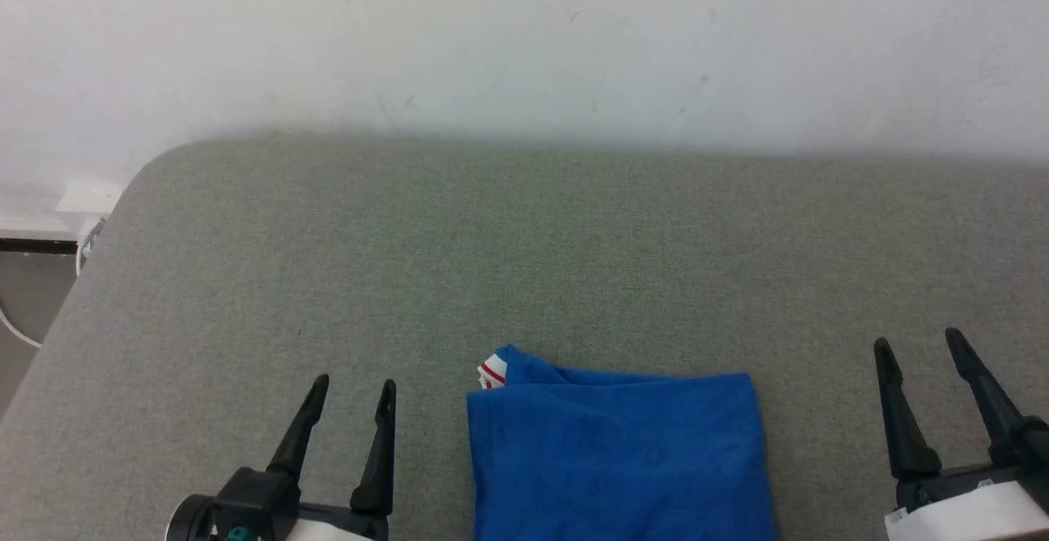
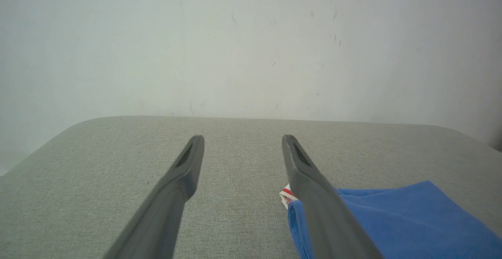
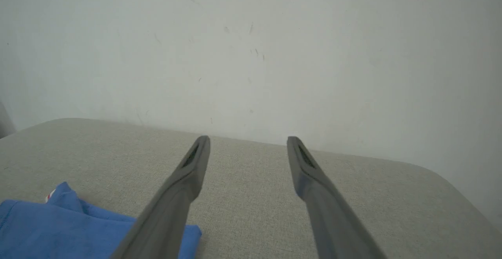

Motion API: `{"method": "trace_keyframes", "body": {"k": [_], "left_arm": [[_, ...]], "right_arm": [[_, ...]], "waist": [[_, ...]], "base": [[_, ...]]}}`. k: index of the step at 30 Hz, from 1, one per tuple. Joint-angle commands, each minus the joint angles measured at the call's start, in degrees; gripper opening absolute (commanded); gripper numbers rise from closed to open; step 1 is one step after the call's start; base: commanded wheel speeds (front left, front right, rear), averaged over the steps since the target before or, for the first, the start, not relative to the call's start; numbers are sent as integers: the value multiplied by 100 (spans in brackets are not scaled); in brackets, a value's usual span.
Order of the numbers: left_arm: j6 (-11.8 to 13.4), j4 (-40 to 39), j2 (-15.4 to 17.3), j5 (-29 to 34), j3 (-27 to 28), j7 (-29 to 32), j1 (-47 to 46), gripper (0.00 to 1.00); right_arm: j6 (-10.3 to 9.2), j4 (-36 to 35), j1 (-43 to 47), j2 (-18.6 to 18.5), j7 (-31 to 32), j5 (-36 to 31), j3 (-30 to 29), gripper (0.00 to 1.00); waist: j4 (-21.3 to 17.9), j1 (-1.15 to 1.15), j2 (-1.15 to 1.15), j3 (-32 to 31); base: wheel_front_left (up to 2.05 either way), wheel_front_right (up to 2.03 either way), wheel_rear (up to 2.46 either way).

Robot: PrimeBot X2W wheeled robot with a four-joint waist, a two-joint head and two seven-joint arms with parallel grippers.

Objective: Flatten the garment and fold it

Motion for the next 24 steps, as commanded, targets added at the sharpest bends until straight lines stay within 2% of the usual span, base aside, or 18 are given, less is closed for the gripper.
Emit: {"method": "trace_keyframes", "body": {"k": [1, 5, 8, 15, 18, 24], "left_arm": [[-37, 15, -21, 38, -1, -27, -92, 100], [-37, 25, -12, 70, -33, -27, -115, 100], [-37, 19, -2, 75, -41, -27, -135, 100], [-37, 95, -6, 11, -121, -27, -190, 100], [-37, 100, -8, 18, -156, -27, -260, 100], [-37, 190, -10, 55, -246, -27, -391, 100]], "right_arm": [[-4, -47, 59, 5, 9, -51, -5, 100], [-4, -201, 208, -34, 218, -65, 32, 100], [-4, -279, 283, -164, 695, 201, 112, 100], [-4, -363, 352, -745, 2428, 1797, 476, 100], [-4, -272, 304, -875, 3157, 2372, 516, 100], [-4, 63, -19, -665, 4155, 3183, 746, 100]], "waist": [[-37, 0, 0, 7], [-93, 0, 0, 30], [-112, 0, 0, 67], [-66, 0, 0, 231], [-5, 0, 0, 348], [176, 0, 0, 561]], "base": [[0, 0, 0], [0, 0, 0], [0, 0, 0], [0, 0, 0], [0, 0, 0], [0, 0, 0]]}}
